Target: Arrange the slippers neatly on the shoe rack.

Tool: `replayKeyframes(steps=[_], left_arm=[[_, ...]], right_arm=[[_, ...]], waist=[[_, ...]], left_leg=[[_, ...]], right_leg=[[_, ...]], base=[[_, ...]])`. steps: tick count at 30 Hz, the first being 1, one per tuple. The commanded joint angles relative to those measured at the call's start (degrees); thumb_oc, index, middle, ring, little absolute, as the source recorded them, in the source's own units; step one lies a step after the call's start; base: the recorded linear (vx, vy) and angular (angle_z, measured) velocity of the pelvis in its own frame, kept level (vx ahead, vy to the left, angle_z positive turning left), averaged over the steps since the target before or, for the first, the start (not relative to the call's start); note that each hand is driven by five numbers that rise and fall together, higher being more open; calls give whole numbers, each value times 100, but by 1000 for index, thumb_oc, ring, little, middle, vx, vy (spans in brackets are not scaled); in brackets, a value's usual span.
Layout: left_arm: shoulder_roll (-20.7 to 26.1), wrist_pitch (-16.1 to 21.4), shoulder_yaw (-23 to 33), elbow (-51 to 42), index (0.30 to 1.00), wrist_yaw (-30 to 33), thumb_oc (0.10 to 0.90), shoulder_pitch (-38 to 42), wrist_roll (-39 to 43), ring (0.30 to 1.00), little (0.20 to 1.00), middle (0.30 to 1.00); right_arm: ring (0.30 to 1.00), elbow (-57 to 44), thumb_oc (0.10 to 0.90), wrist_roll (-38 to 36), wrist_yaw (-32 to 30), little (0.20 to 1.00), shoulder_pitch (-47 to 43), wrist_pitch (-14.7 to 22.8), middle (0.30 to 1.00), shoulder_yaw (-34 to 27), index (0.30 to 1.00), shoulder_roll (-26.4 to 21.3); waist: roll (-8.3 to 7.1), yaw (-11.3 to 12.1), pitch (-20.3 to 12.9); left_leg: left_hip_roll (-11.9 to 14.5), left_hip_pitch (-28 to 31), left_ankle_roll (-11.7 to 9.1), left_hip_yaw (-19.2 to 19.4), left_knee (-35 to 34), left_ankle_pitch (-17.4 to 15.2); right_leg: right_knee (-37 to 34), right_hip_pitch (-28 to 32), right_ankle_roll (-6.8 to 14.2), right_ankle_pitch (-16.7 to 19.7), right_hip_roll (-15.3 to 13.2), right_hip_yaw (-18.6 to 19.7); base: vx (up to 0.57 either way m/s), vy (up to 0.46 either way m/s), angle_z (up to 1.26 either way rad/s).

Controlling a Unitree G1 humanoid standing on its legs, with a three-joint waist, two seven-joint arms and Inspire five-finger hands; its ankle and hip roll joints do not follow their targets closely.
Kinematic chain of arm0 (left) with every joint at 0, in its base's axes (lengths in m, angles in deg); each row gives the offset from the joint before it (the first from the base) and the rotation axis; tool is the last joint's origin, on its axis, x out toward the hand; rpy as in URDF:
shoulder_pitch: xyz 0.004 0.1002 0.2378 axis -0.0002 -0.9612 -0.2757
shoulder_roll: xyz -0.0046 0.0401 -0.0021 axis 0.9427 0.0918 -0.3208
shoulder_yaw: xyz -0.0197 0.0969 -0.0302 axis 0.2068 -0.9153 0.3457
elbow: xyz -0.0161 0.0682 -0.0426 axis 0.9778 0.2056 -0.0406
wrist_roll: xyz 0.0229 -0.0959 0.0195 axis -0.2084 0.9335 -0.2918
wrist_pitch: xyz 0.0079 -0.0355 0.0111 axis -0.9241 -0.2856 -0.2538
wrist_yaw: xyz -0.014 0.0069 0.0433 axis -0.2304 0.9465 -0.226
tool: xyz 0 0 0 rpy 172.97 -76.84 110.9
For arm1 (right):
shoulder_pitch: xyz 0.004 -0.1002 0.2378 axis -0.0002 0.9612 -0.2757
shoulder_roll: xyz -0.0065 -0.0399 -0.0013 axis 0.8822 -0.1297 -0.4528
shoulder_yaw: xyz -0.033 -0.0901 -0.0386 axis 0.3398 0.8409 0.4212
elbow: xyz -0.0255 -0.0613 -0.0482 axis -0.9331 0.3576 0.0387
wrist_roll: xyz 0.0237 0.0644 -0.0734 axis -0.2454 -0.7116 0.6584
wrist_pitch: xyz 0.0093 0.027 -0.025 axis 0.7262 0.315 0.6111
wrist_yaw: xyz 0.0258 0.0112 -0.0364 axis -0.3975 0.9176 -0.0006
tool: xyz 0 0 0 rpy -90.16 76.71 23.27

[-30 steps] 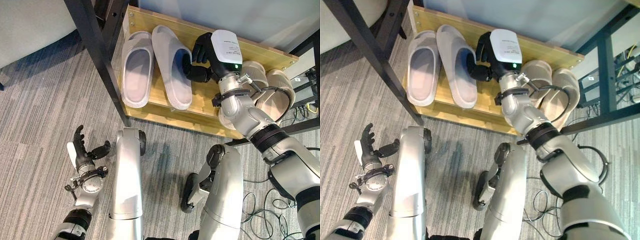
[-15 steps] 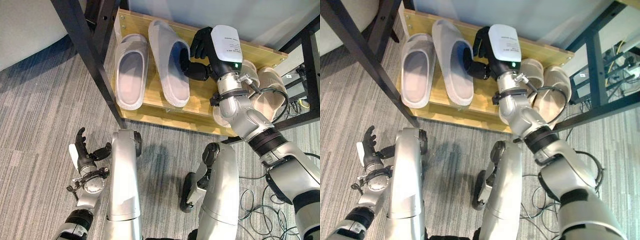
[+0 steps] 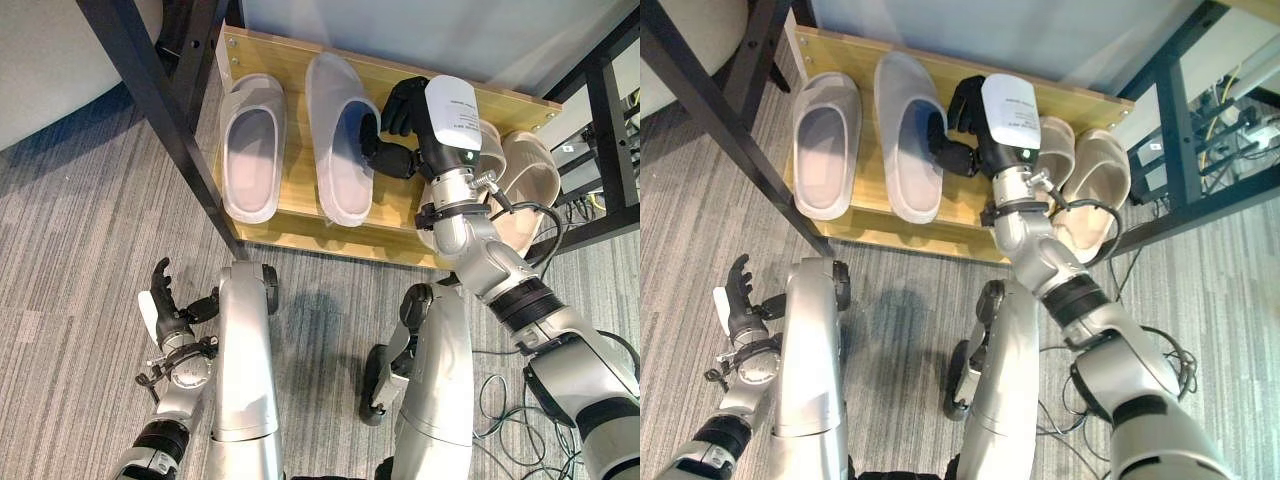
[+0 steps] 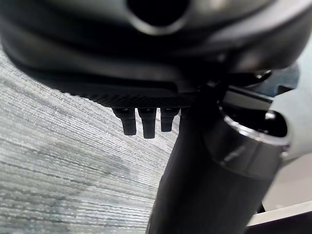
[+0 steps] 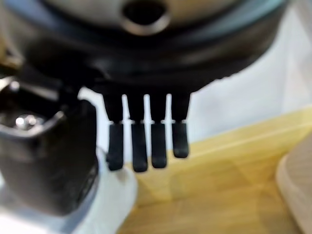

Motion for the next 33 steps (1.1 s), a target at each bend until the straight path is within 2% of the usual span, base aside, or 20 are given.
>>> replayKeyframes(steps=[1, 7, 9, 19, 29, 33], left_arm=[[9, 230, -206, -79, 900, 241, 800, 87, -160, 900, 900, 900], [4, 257, -216, -21, 900, 303, 800, 140, -170, 900, 900, 900], [-23, 250, -236, 3, 900, 336, 800, 149, -176, 900, 900, 900], [-81, 217, -257, 65, 900, 351, 800, 157, -152, 900, 900, 900], [-123, 189, -295, 77, 900, 248, 800, 119, -94, 900, 900, 900], [-155, 157, -278, 97, 900, 175, 800, 97, -57, 900, 900, 900]], right_arm=[[300, -534, 400, 69, -384, 300, -615, 189, 300, -371, 300, 117], [300, -227, 400, 15, -379, 300, -583, 203, 300, -315, 300, 287], [900, -143, 800, 34, -462, 900, -552, 136, 900, -396, 900, 359], [900, -64, 800, -75, -504, 900, -579, 117, 900, -508, 900, 394], [900, -505, 800, -465, -502, 900, -453, 350, 900, -699, 900, 535], [900, -960, 800, -550, -381, 900, -225, 494, 900, -731, 900, 581]], waist=[[59, 308, -194], [88, 296, -194], [113, 282, -194], [156, 279, -194], [224, 271, -194], [193, 257, -194]], left_leg=[[-231, 94, 473, -559, -146, -355], [-247, 94, 465, -554, -133, -365], [-253, 94, 468, -562, -134, -367], [-273, 94, 457, -531, -140, -356], [-288, 94, 463, -506, -127, -355], [-294, 94, 468, -520, -123, -355]], right_leg=[[-492, -319, -261, 497, 54, 844], [-475, -319, -239, 527, 72, 848], [-468, -319, -222, 531, 84, 859], [-431, -319, -221, 526, 90, 884], [-375, -319, -230, 498, 100, 911], [-372, -319, -228, 515, 105, 927]], base=[[-5, -1, -3], [-1, 0, -1], [0, 0, 0], [0, 0, 0], [0, 0, 0], [0, 0, 0]])
